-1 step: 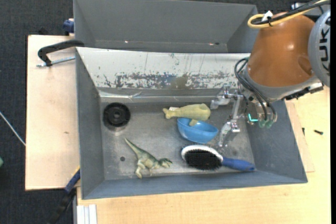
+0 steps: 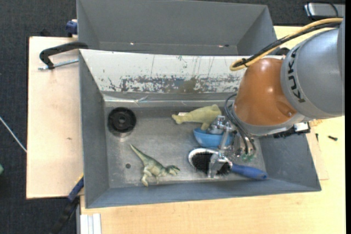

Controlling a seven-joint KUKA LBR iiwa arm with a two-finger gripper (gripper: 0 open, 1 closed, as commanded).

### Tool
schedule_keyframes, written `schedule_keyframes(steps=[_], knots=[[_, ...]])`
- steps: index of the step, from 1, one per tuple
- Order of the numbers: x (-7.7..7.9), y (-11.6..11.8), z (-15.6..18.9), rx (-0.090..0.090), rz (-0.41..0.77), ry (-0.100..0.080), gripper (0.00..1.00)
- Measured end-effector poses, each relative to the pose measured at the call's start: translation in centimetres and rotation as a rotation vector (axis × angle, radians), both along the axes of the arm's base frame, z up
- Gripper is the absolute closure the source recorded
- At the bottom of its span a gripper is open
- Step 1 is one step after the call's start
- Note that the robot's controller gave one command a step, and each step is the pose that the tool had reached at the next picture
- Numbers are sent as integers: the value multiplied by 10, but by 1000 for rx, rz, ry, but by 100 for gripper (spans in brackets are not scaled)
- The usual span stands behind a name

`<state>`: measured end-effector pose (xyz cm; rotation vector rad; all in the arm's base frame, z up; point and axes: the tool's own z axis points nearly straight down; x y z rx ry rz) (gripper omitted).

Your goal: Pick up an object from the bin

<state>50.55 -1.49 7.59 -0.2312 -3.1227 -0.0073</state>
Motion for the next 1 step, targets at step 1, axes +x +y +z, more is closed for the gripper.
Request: schedule_keyframes(steps=[1], knots=[[2, 0, 3, -1, 2, -7, 100]])
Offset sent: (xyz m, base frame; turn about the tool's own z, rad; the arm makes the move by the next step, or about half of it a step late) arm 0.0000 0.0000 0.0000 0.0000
